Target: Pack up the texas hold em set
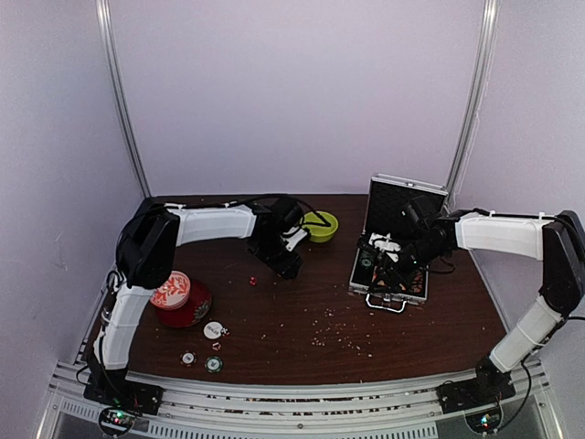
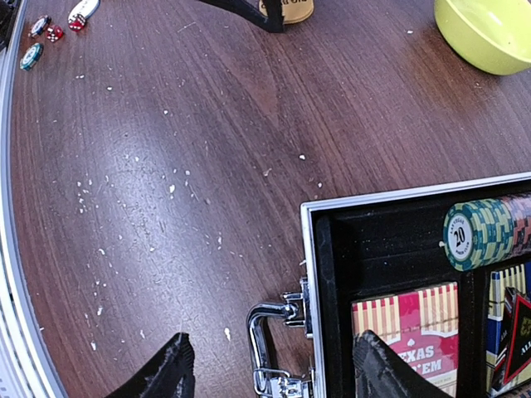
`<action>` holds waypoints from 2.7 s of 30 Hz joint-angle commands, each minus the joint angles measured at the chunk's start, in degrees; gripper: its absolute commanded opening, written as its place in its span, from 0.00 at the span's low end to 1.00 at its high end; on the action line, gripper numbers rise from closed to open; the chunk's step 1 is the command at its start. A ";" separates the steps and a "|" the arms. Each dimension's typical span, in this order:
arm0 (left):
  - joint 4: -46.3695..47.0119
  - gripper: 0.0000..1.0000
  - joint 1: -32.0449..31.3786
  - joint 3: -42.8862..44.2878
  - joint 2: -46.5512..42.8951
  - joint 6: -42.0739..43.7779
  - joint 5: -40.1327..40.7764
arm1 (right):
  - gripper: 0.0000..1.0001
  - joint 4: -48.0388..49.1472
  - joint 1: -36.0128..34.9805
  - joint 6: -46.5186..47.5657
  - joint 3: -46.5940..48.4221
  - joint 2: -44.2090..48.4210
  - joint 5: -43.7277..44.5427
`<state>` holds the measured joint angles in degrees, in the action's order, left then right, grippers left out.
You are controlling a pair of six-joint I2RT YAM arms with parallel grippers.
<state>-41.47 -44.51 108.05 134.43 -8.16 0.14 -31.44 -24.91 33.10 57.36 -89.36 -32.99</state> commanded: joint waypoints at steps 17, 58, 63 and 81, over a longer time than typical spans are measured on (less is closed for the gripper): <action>-0.58 0.61 -12.27 -7.54 -10.03 1.19 0.71 | 0.66 -0.81 -0.36 0.69 0.50 -0.42 0.90; 14.93 0.76 2.03 -27.92 -43.48 0.77 14.74 | 0.74 -29.65 -17.16 8.11 51.43 -38.94 19.91; 14.93 0.76 2.04 -27.98 -43.49 0.63 14.60 | 0.75 -31.56 -18.53 7.52 55.69 -42.68 19.60; 14.91 0.76 2.08 -27.98 -42.71 0.68 13.81 | 0.75 -32.90 -19.29 5.20 61.27 -48.54 20.49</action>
<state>-28.69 -42.44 80.09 92.51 -6.98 14.26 -63.26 -44.01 39.09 115.98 -136.14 -13.08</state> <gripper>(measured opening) 0.760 0.753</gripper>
